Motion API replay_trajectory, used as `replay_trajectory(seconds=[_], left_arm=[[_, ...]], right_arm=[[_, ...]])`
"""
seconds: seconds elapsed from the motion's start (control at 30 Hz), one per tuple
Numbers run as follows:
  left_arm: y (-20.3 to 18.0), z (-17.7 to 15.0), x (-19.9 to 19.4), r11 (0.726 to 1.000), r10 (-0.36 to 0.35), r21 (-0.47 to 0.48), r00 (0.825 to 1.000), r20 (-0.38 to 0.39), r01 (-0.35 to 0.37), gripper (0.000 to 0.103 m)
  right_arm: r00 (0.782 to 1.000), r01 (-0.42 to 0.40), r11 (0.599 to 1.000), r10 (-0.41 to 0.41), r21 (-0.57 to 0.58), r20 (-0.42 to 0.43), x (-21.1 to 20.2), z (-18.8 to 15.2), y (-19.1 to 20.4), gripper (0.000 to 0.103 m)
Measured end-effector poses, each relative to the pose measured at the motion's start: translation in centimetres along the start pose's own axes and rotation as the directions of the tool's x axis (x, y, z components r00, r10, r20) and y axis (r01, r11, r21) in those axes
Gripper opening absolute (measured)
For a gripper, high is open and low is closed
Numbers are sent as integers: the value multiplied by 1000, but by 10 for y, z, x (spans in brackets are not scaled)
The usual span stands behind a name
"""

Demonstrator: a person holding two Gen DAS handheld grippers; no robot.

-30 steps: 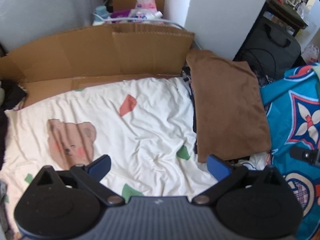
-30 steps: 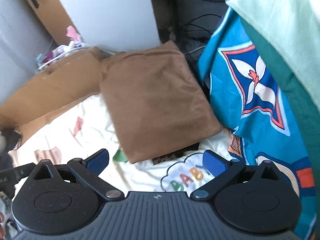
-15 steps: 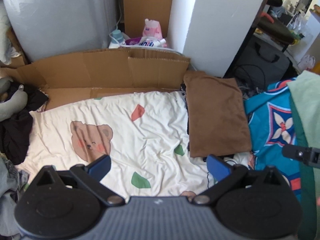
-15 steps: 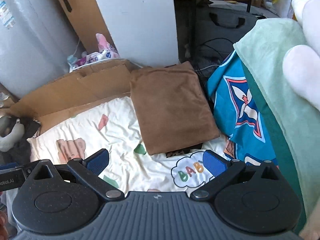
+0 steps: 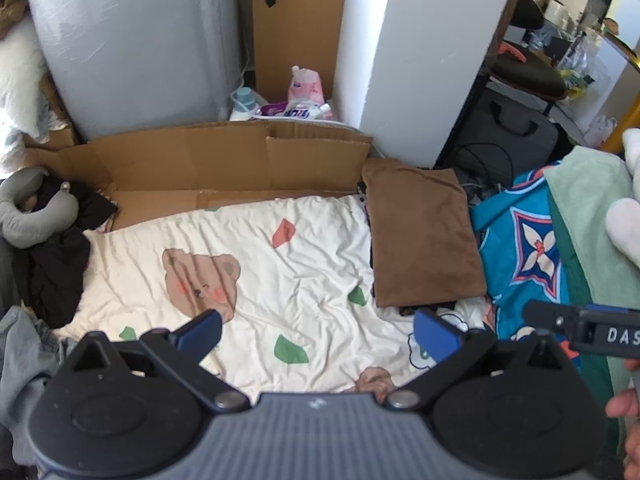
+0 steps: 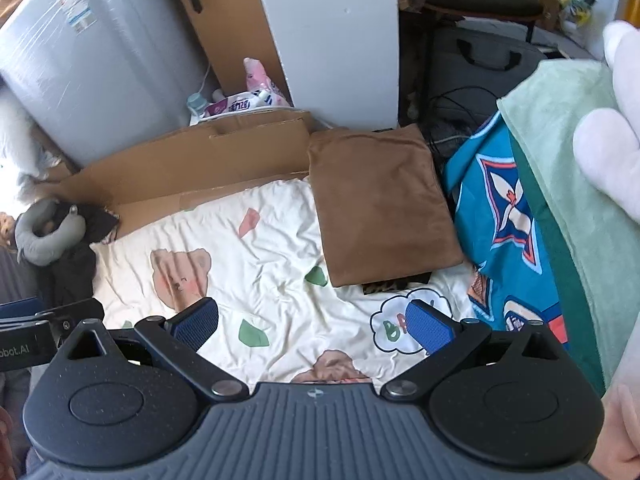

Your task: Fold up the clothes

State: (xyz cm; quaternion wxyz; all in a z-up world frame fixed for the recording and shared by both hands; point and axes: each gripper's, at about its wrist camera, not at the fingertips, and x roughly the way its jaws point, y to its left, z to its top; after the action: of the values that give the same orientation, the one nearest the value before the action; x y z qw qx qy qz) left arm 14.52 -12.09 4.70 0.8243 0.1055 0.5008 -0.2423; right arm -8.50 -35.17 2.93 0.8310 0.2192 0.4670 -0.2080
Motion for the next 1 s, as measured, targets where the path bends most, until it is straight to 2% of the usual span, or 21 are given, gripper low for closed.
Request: replay_trajectory(seconds=[0.27, 0.5, 0.77, 1.0], left_arm=[[17, -16, -7, 998, 20, -66, 1000, 5, -20, 103], [22, -33, -18, 998, 32, -62, 999, 0, -32, 103], [28, -57, -43, 998, 33, -57, 999, 26, -31, 103], [40, -81, -70, 995, 26, -99, 998, 60, -20, 103]], right_arm=[[999, 32, 998, -32, -46, 12, -8, -13, 10, 103], [999, 32, 999, -31, -42, 18, -19, -35, 15, 103], [998, 37, 997, -34, -63, 49, -43, -65, 33, 103], [997, 33, 995, -27, -91, 68, -69, -96, 58, 103]])
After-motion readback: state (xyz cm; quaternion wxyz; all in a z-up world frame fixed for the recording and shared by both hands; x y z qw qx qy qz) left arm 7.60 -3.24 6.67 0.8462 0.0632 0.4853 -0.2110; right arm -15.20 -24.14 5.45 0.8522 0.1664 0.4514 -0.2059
